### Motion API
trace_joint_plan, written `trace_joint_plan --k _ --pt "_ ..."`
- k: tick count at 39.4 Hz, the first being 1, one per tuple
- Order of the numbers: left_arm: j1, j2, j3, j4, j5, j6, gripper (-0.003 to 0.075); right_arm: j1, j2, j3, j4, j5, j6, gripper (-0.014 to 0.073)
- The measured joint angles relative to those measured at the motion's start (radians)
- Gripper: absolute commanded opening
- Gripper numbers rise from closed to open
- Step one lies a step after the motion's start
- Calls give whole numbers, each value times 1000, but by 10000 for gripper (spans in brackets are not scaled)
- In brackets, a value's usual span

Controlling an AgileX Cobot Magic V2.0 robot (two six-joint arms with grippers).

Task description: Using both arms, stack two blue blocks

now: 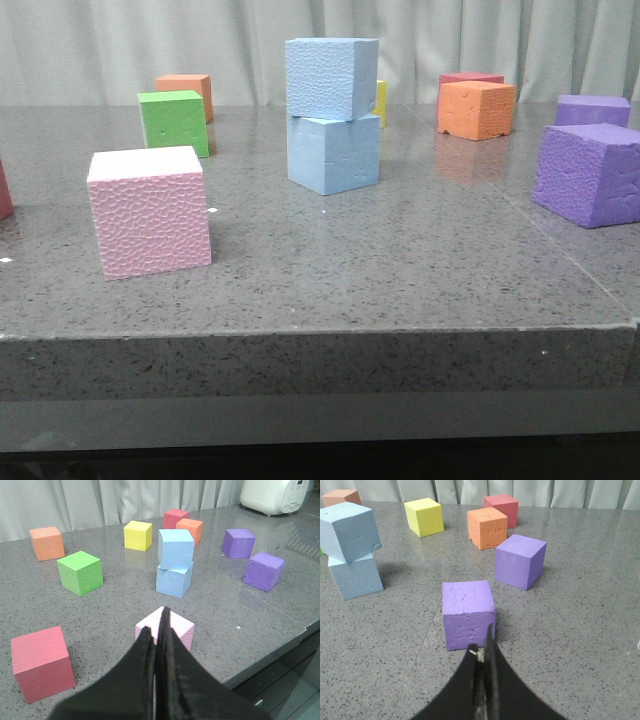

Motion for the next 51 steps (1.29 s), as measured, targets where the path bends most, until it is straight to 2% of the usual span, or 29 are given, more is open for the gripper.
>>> trace_joint_plan --k 5,12,22,29,37,42,51 --pt "0 -10 36 8 -42 0 -20 0 0 0 0 0 0 -67" --pt "31 -87 201 34 -205 0 -20 0 0 0 0 0 0 -67" --pt "256 -284 440 -18 -322 0 -20 0 0 0 0 0 0 -67" --pt "423 -284 537 -23 -388 0 -20 0 0 0 0 0 0 -67" --pt "570 -284 651 -23 -536 0 -20 0 0 0 0 0 0 -67" --pt "609 -284 672 -23 -577 0 -20 0 0 0 0 2 0 -67" --pt "613 -284 672 -23 -581 0 -20 0 0 0 0 2 0 -67"
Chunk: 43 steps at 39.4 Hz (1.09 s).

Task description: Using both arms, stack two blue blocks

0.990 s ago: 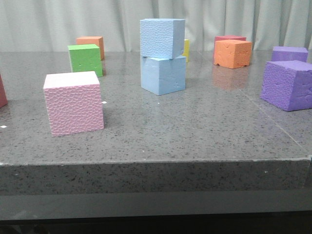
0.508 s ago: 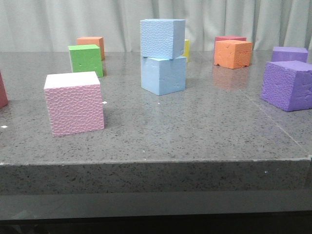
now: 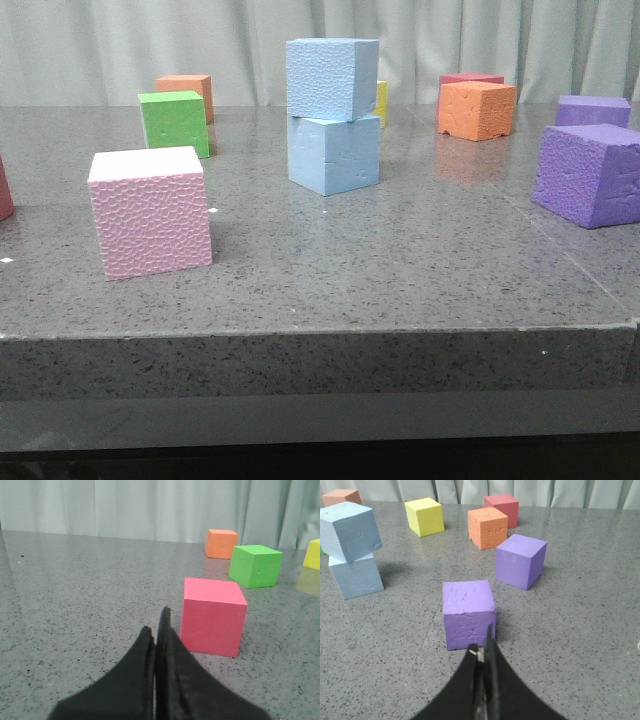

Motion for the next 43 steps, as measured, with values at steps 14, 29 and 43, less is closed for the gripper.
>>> trace_joint_plan --k 14,29,43 --pt "2 0 0 0 0 0 -20 0 0 0 0 0 0 -67" --pt "2 0 0 0 0 0 -20 0 0 0 0 0 0 -67" --pt "2 0 0 0 0 0 -20 0 -2 20 0 -17 0 -67"
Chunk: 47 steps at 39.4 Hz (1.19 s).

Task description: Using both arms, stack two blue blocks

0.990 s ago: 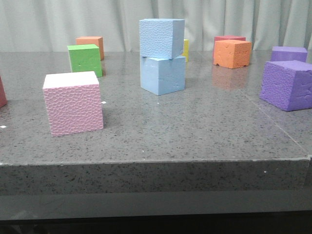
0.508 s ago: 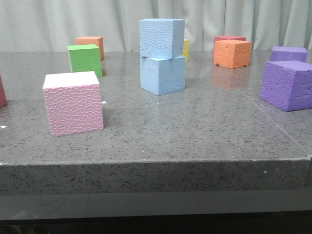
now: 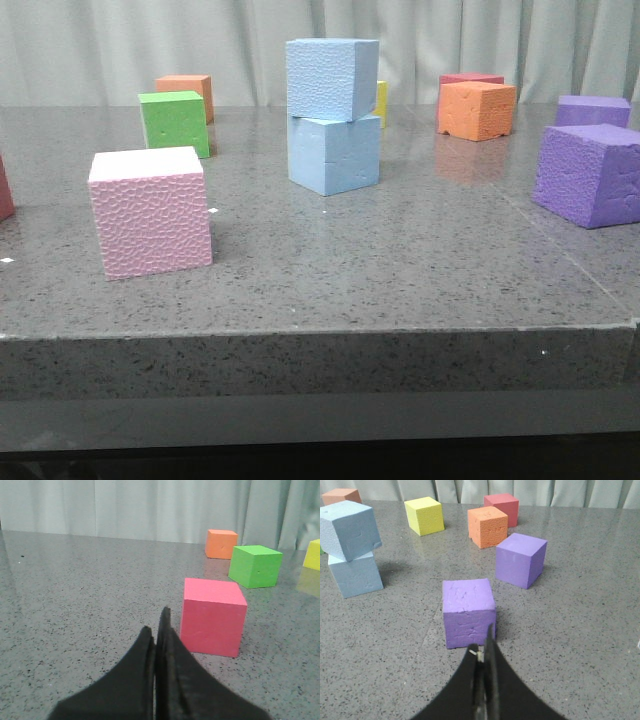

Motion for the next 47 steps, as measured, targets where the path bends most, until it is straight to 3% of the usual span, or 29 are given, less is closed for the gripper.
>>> trace_joint_plan --k 10,18,27,47 --pt "0 0 0 0 0 0 -20 0 -150 202 0 -141 0 -67" --pt "0 0 0 0 0 0 -20 0 -300 358 0 -134 0 -67" --pt "0 0 0 -2 0 0 -20 -5 -365 371 0 -64 0 -67" --pt "0 0 0 -2 0 0 -20 -7 -366 371 0 -48 0 -67"
